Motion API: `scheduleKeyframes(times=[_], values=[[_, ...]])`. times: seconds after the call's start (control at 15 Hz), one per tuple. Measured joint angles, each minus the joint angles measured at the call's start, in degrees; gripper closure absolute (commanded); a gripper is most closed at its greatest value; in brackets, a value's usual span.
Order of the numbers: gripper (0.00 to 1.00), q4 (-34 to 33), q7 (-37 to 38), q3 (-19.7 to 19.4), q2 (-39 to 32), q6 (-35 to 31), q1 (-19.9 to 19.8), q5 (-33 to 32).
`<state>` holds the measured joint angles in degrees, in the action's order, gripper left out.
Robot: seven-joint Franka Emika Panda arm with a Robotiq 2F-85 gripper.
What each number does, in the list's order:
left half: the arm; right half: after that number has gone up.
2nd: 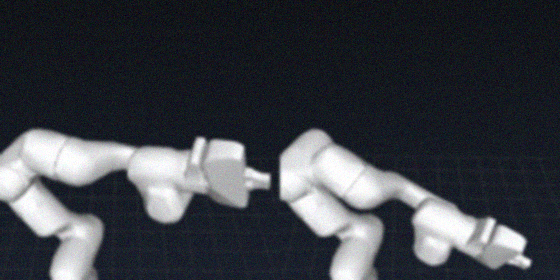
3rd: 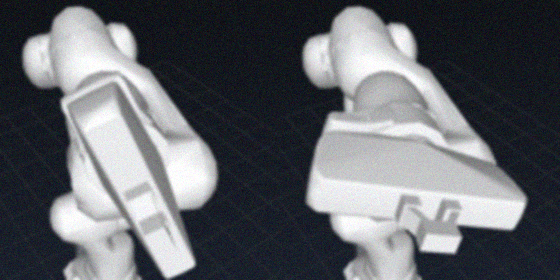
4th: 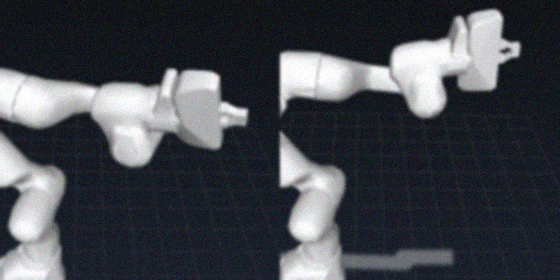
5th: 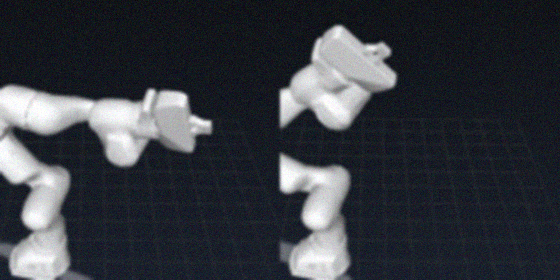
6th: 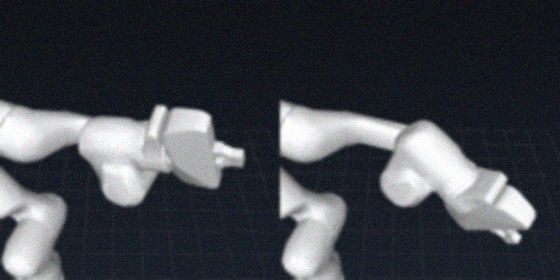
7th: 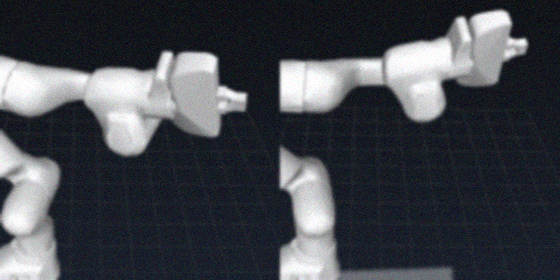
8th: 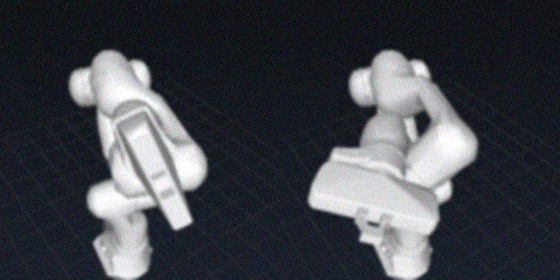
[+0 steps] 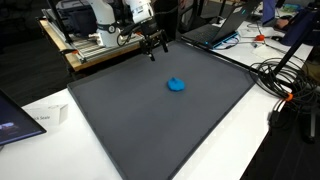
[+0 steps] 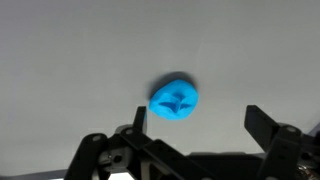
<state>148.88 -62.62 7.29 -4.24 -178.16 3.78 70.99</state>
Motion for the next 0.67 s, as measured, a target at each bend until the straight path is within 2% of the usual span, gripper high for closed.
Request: scheduleKeyframes(times=[0.4, 0.67], values=[[0.00, 2.79, 26.60, -2.89, -0.30, 0.07, -0.15, -23.79], [0.00, 2.73, 44.19, -11.65, -0.18, 2.22, 4.02, -43.13]])
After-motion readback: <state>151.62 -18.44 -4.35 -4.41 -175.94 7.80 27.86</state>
